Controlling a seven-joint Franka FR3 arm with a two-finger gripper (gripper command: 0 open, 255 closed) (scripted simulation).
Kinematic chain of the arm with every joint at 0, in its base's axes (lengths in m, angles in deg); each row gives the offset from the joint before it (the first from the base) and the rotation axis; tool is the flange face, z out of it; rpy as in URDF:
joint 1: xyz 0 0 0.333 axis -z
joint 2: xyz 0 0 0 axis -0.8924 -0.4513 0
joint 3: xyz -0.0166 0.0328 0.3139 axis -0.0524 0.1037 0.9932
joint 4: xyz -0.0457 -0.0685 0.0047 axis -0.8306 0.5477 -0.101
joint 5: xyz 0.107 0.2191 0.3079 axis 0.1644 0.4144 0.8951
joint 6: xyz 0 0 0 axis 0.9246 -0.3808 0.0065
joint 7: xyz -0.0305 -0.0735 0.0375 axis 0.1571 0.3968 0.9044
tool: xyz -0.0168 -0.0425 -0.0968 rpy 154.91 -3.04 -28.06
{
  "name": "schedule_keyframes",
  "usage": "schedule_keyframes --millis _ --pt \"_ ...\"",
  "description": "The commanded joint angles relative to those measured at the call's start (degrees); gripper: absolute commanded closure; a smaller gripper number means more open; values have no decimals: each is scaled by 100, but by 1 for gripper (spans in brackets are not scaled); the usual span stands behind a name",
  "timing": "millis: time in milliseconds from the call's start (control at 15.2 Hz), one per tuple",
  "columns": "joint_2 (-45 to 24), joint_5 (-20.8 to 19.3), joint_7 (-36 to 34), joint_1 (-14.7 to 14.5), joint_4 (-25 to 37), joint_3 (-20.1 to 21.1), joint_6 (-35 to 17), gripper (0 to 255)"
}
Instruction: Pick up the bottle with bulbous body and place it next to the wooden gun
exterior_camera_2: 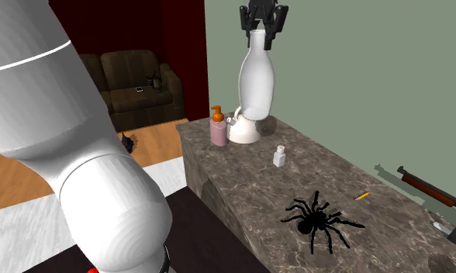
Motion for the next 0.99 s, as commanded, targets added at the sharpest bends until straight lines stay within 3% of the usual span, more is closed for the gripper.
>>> schedule_keyframes --millis 0,924 --pt "-19 -42 270 108 -51 -156 -69 255" --pt "-816 -287 2042 893 289 -1164 -519 255"
